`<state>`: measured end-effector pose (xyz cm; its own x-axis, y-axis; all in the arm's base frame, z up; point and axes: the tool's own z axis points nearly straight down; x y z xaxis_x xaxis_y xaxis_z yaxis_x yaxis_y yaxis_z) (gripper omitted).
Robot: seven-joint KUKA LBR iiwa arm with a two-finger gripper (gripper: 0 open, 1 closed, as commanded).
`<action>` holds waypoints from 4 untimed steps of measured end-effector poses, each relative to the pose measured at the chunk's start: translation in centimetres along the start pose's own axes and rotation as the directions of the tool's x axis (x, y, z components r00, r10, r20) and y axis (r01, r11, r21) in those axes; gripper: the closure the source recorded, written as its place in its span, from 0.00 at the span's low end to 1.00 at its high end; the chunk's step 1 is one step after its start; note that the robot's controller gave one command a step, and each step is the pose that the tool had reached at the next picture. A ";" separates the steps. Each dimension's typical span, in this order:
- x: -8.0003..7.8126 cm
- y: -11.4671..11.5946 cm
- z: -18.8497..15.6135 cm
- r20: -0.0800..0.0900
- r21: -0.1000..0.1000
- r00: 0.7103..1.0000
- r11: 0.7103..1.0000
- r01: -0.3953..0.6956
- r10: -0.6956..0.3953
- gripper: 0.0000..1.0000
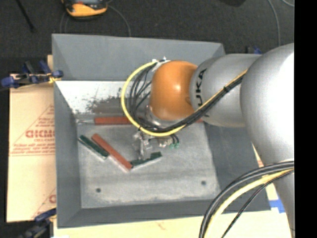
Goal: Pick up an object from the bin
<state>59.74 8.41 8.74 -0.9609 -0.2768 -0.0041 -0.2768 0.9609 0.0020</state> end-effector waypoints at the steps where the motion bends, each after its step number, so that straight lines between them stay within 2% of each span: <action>1: 0.0 0.0 0.0 0.000 0.000 1.000 1.000 -0.001 0.001 0.00; 2: 0.0 0.0 0.0 0.000 0.000 1.000 1.000 -0.001 0.001 0.00; 3: -2.1 3.7 1.5 0.005 0.000 0.960 0.960 -0.279 0.279 1.00; 4: -2.1 3.7 1.5 0.005 0.000 0.960 0.960 -0.279 0.279 1.00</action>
Offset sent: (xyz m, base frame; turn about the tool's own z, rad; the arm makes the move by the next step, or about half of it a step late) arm 0.0000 0.0000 0.0000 0.0000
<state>60.77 12.53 7.26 -1.0000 0.0024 -0.0088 0.0024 1.0000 0.0028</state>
